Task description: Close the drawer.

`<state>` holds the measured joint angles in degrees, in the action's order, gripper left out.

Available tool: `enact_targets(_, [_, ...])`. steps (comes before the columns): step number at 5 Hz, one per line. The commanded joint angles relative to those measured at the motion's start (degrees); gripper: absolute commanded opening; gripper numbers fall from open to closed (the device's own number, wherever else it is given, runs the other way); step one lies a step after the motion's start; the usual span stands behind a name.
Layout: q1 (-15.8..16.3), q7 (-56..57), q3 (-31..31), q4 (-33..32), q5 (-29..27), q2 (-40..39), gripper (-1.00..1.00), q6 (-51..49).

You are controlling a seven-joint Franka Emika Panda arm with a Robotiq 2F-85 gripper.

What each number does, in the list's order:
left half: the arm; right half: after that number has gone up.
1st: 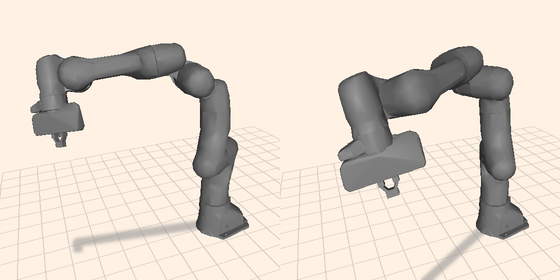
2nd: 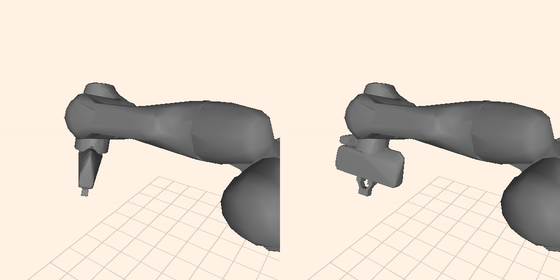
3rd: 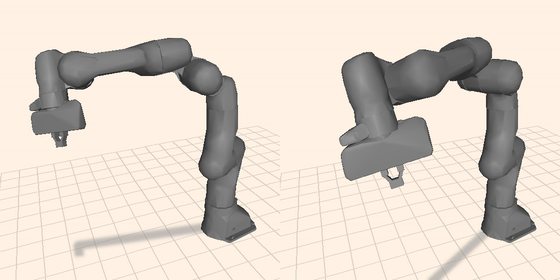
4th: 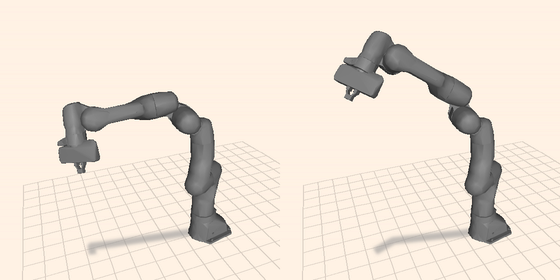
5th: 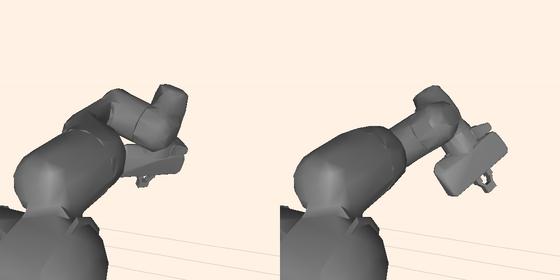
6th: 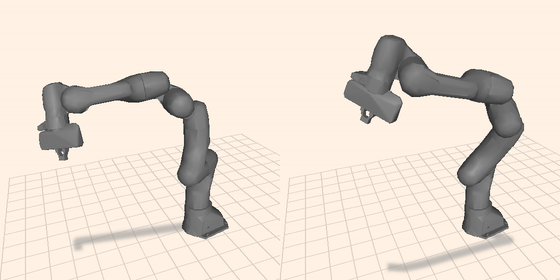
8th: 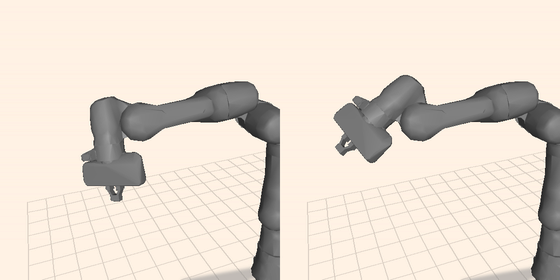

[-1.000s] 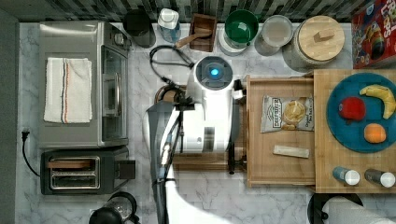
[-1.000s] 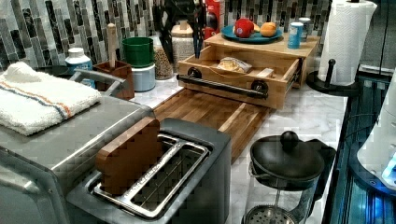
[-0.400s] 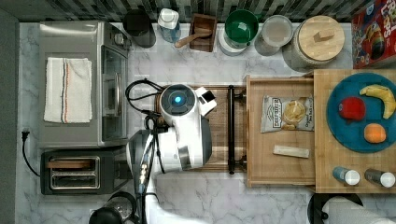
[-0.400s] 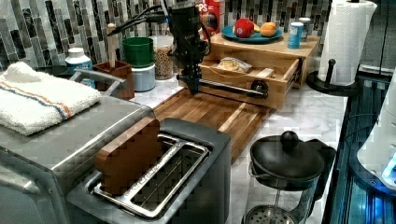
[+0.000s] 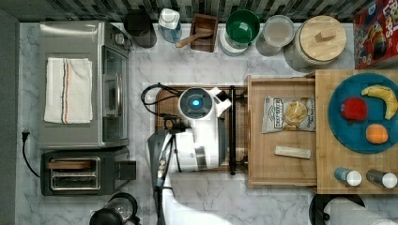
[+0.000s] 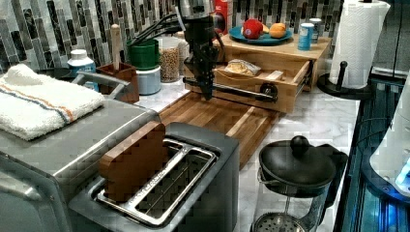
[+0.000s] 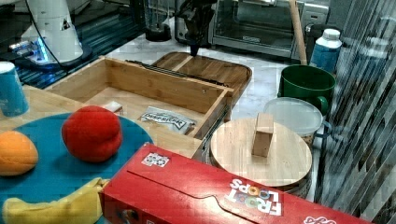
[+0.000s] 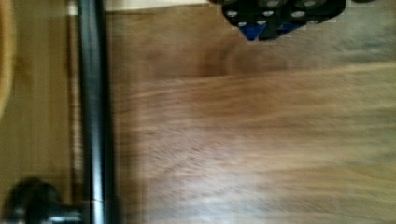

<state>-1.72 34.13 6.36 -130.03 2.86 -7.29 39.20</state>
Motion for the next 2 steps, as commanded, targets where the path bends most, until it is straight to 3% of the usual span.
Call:
enact_targets(1, [-4.9, 9.9, -2.7, 3.8, 4.5, -1.8, -1.0, 2.0])
enact_targets(2, [-6.0, 11.3, -3.0, 5.1, 4.7, -4.2, -1.0, 3.6])
